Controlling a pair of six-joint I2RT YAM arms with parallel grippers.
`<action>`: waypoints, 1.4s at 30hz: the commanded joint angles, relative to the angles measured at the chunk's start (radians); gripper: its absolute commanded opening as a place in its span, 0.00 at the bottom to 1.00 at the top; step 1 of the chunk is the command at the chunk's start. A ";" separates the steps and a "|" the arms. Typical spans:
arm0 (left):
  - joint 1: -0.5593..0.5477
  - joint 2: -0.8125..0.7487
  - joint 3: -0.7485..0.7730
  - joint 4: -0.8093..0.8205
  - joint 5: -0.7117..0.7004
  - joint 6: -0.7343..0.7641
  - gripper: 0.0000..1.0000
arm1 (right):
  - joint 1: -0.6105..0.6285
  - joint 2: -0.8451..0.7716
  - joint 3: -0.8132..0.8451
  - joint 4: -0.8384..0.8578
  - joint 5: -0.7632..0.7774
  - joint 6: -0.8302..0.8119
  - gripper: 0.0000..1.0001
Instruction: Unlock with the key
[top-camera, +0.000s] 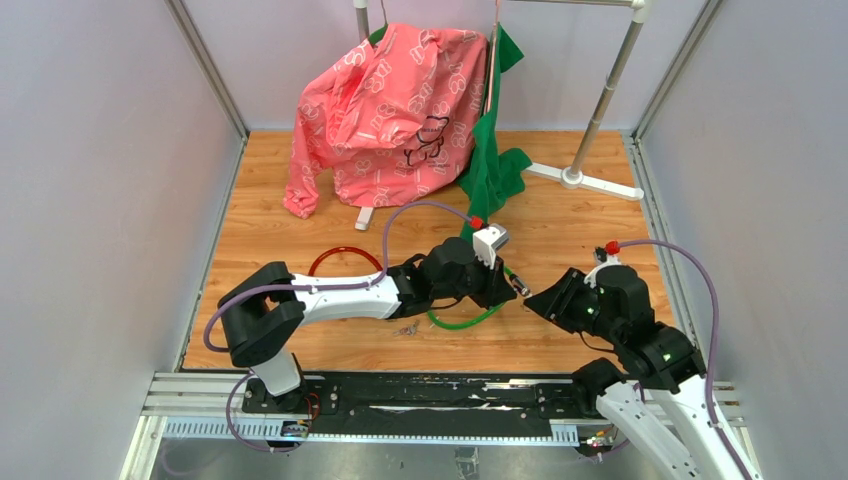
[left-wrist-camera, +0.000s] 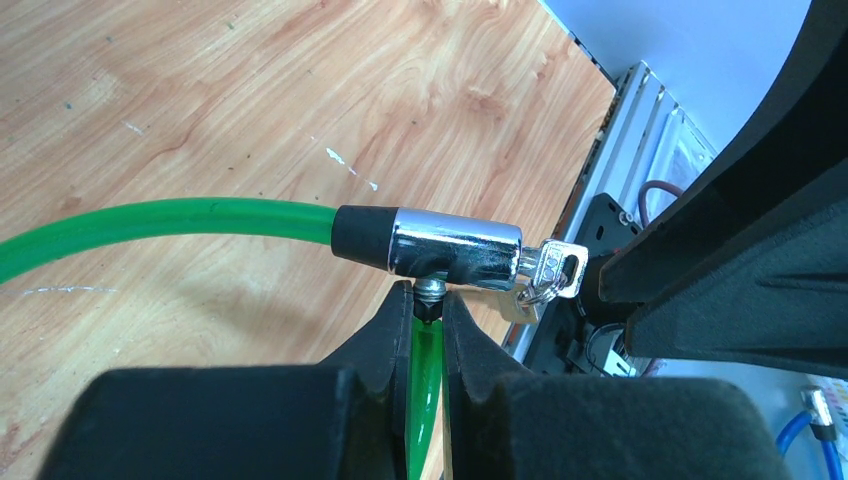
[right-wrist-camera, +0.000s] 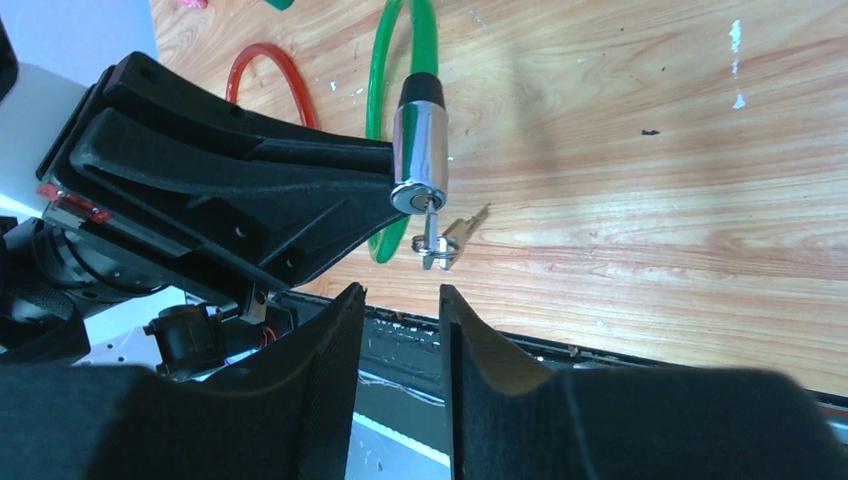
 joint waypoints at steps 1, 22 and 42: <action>-0.008 -0.053 -0.006 0.049 -0.007 0.012 0.00 | 0.001 -0.018 -0.006 -0.019 0.082 0.018 0.35; -0.008 -0.056 -0.004 0.049 0.010 0.016 0.00 | 0.000 0.028 -0.046 0.092 0.095 0.019 0.16; -0.008 -0.054 0.043 -0.007 0.046 -0.017 0.00 | 0.000 0.084 -0.038 0.026 0.047 -0.292 0.00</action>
